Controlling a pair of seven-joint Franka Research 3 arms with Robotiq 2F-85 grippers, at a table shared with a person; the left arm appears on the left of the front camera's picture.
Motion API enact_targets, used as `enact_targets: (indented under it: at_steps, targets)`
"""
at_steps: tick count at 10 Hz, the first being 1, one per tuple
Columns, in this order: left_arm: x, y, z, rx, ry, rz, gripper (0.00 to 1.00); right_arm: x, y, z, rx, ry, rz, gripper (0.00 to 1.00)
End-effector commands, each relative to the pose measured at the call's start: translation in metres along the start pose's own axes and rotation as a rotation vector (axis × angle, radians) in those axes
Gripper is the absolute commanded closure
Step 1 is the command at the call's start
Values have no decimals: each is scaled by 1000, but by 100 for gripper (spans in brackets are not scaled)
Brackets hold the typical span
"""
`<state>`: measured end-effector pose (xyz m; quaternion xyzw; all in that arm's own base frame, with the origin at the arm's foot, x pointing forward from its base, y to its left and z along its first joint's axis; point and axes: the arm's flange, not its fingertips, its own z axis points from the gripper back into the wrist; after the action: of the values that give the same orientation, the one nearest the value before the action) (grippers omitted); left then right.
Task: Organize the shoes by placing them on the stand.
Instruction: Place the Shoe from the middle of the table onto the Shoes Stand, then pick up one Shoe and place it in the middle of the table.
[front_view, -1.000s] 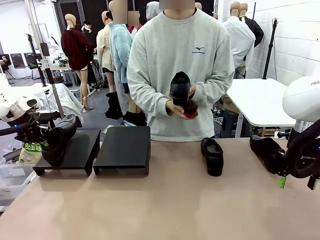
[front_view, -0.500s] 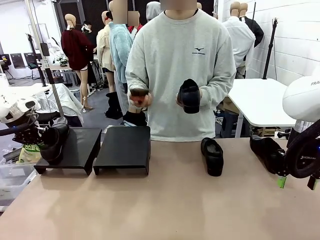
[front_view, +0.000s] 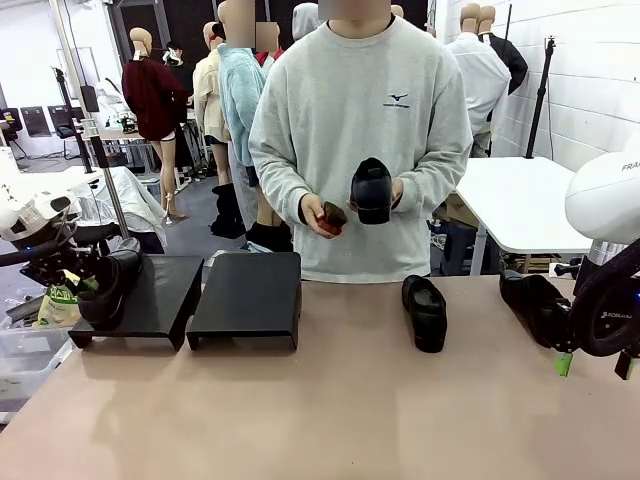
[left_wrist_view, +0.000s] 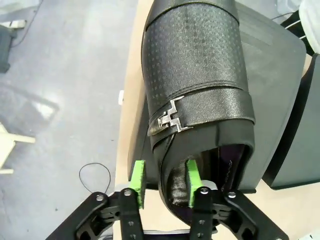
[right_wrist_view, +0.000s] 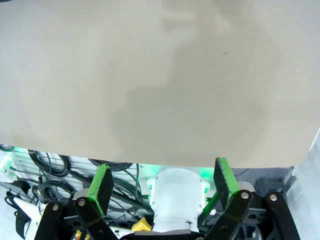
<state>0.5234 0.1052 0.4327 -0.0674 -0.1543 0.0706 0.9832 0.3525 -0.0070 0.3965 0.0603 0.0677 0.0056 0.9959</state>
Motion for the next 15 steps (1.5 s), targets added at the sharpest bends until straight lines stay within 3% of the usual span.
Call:
enact_targets:
  at_steps: [1,7,8,15]
  targets:
    - [5,3,5,12,-4,-4,0,0,2,-1,-4,3,-8,0]
    - [4,-3,32,107,40,58,0,0,2,-1,-4,3,-8,0]
    - [2,0,24,49,-15,33,0,0,2,-1,-4,3,-8,0]
    - [2,0,24,49,-15,33,0,0,2,-1,-4,3,-8,0]
